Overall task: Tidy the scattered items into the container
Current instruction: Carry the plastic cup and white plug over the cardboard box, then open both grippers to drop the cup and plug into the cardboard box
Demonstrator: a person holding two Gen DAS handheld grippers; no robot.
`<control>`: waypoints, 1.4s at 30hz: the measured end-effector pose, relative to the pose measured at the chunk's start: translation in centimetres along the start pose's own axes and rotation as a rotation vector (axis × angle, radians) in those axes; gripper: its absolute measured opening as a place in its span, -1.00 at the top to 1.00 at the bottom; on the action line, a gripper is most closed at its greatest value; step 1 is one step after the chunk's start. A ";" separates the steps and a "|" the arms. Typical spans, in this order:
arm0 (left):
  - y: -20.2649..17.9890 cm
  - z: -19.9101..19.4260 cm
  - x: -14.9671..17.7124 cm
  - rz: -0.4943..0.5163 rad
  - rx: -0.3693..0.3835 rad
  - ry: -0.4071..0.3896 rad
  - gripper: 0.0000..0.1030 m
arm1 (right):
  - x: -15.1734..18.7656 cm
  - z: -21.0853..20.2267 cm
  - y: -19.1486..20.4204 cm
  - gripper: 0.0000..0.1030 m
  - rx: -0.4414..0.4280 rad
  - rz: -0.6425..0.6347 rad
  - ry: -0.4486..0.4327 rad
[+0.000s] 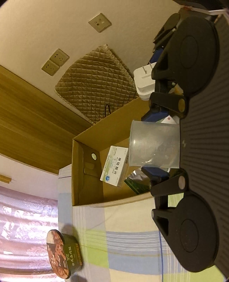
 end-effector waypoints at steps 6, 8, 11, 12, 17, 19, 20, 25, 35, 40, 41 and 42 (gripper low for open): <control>0.5 1.5 -0.5 -0.008 -0.001 0.008 0.07 | 0.2 1.4 0.0 -0.31 -0.005 0.002 0.015; 0.7 2.0 -0.6 -0.013 -0.007 0.009 0.07 | 0.3 1.7 0.1 -0.31 -0.008 0.001 0.018; 1.0 2.4 -0.7 -0.021 -0.013 0.011 0.07 | 0.4 2.2 0.2 -0.31 -0.009 0.000 0.024; 1.0 2.5 -0.8 -0.021 -0.012 0.012 0.07 | 0.4 2.3 0.2 -0.31 -0.009 0.000 0.026; 1.2 3.0 -0.9 -0.023 -0.012 0.013 0.07 | 0.4 2.7 0.1 -0.31 -0.006 0.000 0.028; 1.4 3.0 -1.0 -0.029 -0.014 0.014 0.06 | 0.4 2.7 0.1 -0.31 -0.005 -0.001 0.028; 1.4 3.1 -1.1 -0.029 -0.017 0.016 0.06 | 0.4 2.8 0.1 -0.31 -0.004 -0.002 0.029; 2.2 2.6 -1.3 -0.039 -0.052 0.002 -0.32 | 0.4 3.0 0.1 -0.31 0.000 -0.001 0.032; 4.2 0.5 -0.6 -0.058 -0.069 -0.014 -0.32 | 0.4 3.1 0.6 -0.31 -0.009 -0.006 0.038; 4.6 -0.3 -0.1 -0.067 -0.071 -0.014 -0.32 | 0.4 3.1 1.3 -0.31 -0.017 -0.015 0.037; 4.6 -0.5 0.0 -0.067 -0.070 -0.015 -0.32 | 0.3 3.1 1.4 -0.31 -0.018 -0.017 0.036; 4.6 -0.7 0.1 -0.067 -0.071 -0.016 -0.32 | 0.2 3.1 1.5 -0.31 -0.018 -0.019 0.036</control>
Point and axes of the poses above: each gripper's, at about its wrist camera, not at the fingertips, and z roughly the way its jaws point, y to its left, x to its underside, the point moved 3 cm from there along z, roughly the way its jaws point, and after that the axes turned 15 degrees about x, right-handed, at the moved point
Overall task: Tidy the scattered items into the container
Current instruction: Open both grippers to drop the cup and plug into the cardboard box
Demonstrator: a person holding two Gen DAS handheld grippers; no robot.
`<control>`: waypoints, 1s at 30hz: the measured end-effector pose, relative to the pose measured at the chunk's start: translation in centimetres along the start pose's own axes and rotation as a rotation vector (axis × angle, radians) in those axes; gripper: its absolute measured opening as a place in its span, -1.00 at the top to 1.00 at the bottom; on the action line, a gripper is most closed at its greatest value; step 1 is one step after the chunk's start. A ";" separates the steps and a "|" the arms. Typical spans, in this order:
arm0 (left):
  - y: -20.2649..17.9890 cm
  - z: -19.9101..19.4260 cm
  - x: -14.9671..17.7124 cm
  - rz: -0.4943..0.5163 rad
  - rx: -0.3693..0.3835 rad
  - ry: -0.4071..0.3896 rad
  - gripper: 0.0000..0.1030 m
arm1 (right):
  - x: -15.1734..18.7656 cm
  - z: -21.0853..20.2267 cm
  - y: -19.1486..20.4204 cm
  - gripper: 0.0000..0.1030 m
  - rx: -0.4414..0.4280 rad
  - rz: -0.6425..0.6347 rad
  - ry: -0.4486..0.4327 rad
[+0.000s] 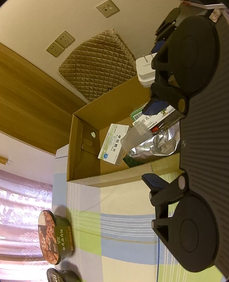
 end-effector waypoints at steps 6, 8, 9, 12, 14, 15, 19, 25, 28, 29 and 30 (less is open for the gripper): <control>0.5 -0.6 0.5 -0.001 -0.014 0.004 -0.32 | -0.3 0.1 0.6 -0.31 -0.006 -0.009 -0.003; 0.7 -0.8 0.6 -0.002 -0.020 0.004 -0.32 | -0.4 0.0 0.8 -0.31 -0.008 -0.014 -0.004; 0.8 -0.9 0.6 -0.002 -0.021 0.005 -0.32 | -0.4 0.0 1.0 -0.31 -0.009 -0.016 -0.005; 1.0 -1.1 0.7 -0.006 -0.022 0.006 -0.32 | -0.5 0.0 1.3 -0.31 -0.012 -0.021 -0.006; 1.2 -1.2 0.8 -0.007 -0.022 0.005 -0.32 | -0.6 0.0 1.6 -0.31 -0.013 -0.025 -0.008; 1.2 -1.3 0.9 -0.007 -0.022 0.005 -0.32 | -0.7 0.0 1.7 -0.31 -0.014 -0.028 -0.008; 1.4 -1.4 1.0 -0.002 -0.025 0.007 -0.32 | -1.0 0.1 2.3 -0.31 -0.017 -0.040 -0.011; 1.9 -1.8 1.0 -0.004 -0.030 0.002 -0.32 | -1.9 0.4 2.9 -0.31 -0.035 -0.051 -0.023; 2.3 -2.0 1.1 -0.007 -0.041 0.000 -0.32 | -2.6 0.9 3.5 -0.32 -0.068 -0.065 -0.022; 2.4 -2.0 1.2 -0.006 -0.045 0.000 -0.32 | -2.8 1.2 3.8 -0.57 -0.070 -0.081 -0.020; 2.5 -2.1 1.3 -0.007 -0.047 0.000 -0.32 | -2.9 1.4 4.1 -1.00 -0.065 -0.090 -0.020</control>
Point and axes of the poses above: each gripper's, at about its wrist camera, not at the fingertips, and z roughly the way its jaws point, y to its left, x to its underside, the point moved 3 cm from there along z, roughly the way its jaws point, and after that the axes turned 15 degrees about x, right-handed, at the moved point
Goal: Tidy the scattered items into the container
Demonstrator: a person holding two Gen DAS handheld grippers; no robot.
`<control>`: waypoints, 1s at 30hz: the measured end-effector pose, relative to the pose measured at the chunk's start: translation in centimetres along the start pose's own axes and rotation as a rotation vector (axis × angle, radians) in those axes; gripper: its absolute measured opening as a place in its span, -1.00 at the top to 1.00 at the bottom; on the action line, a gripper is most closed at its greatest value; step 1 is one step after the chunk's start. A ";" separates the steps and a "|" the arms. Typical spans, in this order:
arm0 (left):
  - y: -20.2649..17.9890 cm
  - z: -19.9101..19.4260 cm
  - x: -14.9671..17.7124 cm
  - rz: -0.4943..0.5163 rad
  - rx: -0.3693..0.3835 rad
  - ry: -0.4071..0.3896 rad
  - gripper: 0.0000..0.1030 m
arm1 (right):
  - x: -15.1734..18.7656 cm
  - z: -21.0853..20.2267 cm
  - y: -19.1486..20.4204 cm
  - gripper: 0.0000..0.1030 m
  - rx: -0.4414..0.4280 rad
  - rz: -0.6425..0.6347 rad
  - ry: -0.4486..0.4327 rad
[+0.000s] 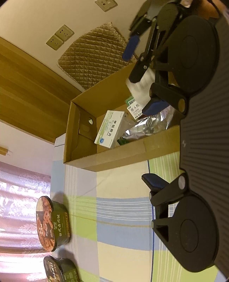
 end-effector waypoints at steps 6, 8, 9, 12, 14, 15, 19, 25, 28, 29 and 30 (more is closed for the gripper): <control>0.8 -0.5 0.6 -0.010 -0.011 0.000 -0.32 | 0.3 -0.1 -0.4 -1.00 0.013 0.038 -0.006; 1.1 -0.6 0.9 -0.013 -0.013 0.002 -0.32 | 0.9 -0.4 -0.6 -1.00 0.016 0.045 0.006; 1.1 -0.7 1.0 -0.014 -0.013 0.003 -0.32 | 1.3 -0.6 -0.8 -1.00 0.020 0.052 0.012; 1.2 -0.8 1.5 -0.019 -0.013 0.008 -0.32 | 2.4 -1.1 -1.3 -1.00 0.027 0.076 0.032; 1.2 -1.1 2.1 -0.024 -0.014 0.010 -0.32 | 3.2 -1.6 -1.5 -1.00 0.028 0.089 0.045; 1.2 -1.3 2.4 -0.026 -0.014 0.011 -0.32 | 3.4 -1.9 -1.6 -1.00 0.029 0.094 0.050; 0.6 -2.3 3.7 -0.028 -0.017 0.016 -0.37 | 4.1 -3.3 -2.2 -1.00 0.026 0.120 0.075; -2.0 -4.3 6.5 0.011 -0.024 0.004 -0.77 | 4.6 -6.4 -3.3 -1.00 0.010 0.168 0.133; -3.5 -5.7 8.0 0.016 -0.033 -0.015 -0.97 | 5.0 -8.7 -4.0 -1.00 0.010 0.186 0.154; -4.2 -6.3 8.5 0.023 -0.032 -0.026 -0.97 | 5.1 -9.5 -4.1 -1.00 0.011 0.183 0.157; -4.7 -6.8 8.9 0.027 -0.026 -0.039 -0.97 | 5.1 -10.4 -4.2 -1.00 0.011 0.179 0.157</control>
Point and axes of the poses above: each gripper's, at about its wrist camera, not at the fingertips, and z roughly the way its jaws point, y to its left, x to its underside, the point moved 3 cm from there along z, roughly the way its jaws point, and after that the axes turned 15 degrees about x, right-handed, at the moved point
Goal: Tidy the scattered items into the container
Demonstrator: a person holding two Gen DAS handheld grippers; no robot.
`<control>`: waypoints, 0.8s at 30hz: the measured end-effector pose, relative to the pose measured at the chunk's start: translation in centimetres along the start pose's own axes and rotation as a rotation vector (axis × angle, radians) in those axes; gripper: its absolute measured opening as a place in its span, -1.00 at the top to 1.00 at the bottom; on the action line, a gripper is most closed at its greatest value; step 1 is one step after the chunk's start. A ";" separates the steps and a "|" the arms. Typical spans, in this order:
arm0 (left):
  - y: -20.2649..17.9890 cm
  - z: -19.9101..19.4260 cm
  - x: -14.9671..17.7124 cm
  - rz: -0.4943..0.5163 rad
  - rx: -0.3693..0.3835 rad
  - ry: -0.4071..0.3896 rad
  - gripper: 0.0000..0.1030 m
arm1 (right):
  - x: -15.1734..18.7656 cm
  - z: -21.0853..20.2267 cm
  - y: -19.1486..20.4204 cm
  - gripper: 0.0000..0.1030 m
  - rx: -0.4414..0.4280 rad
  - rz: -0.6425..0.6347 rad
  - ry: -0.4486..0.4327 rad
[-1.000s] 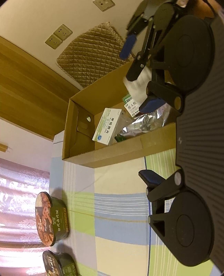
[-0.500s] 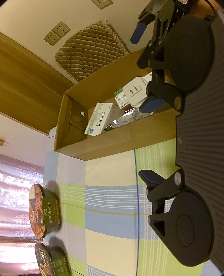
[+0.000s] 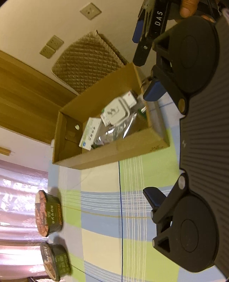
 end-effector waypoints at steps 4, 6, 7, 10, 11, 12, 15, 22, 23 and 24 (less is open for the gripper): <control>-2.0 -2.1 1.1 0.006 0.001 -0.025 -0.97 | 1.2 -3.8 -1.0 -1.00 0.001 0.010 -0.003; -3.1 -3.2 1.6 0.021 -0.008 -0.033 -0.97 | 1.9 -5.6 -1.5 -1.00 0.002 0.021 -0.001; -3.6 -3.8 1.9 0.029 -0.018 -0.033 -0.97 | 2.2 -6.4 -1.6 -1.00 0.004 0.025 0.001; -5.0 -5.3 2.8 0.045 -0.040 -0.034 -0.97 | 3.1 -8.4 -2.0 -1.00 0.012 0.034 0.007; -5.4 -5.8 3.1 0.050 -0.041 -0.035 -0.97 | 3.4 -9.0 -2.1 -1.00 0.013 0.042 0.008; -5.7 -6.3 3.4 0.054 -0.042 -0.036 -0.97 | 3.7 -9.6 -2.2 -1.00 0.013 0.052 0.010; -6.6 -7.6 4.0 0.072 -0.041 -0.040 -0.97 | 4.5 -11.2 -2.5 -1.00 0.022 0.087 0.017; -8.0 -10.5 5.6 0.082 -0.042 -0.055 -0.97 | 5.7 -14.3 -2.0 -1.00 0.028 0.109 0.011; -8.1 -10.8 5.8 0.076 -0.042 -0.056 -0.97 | 5.8 -14.7 -1.8 -1.00 0.027 0.102 0.007; -8.2 -11.1 6.0 0.071 -0.042 -0.055 -0.97 | 5.8 -15.0 -1.6 -1.00 0.028 0.093 0.003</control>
Point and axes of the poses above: each gripper's, at about its wrist camera, not at the fingertips, and z roughly the way its jaws point, y to its left, x to its underside, the point moved 3 cm from there along z, roughly the way its jaws point, and after that the axes turned 15 degrees about x, right-handed, at the moved point
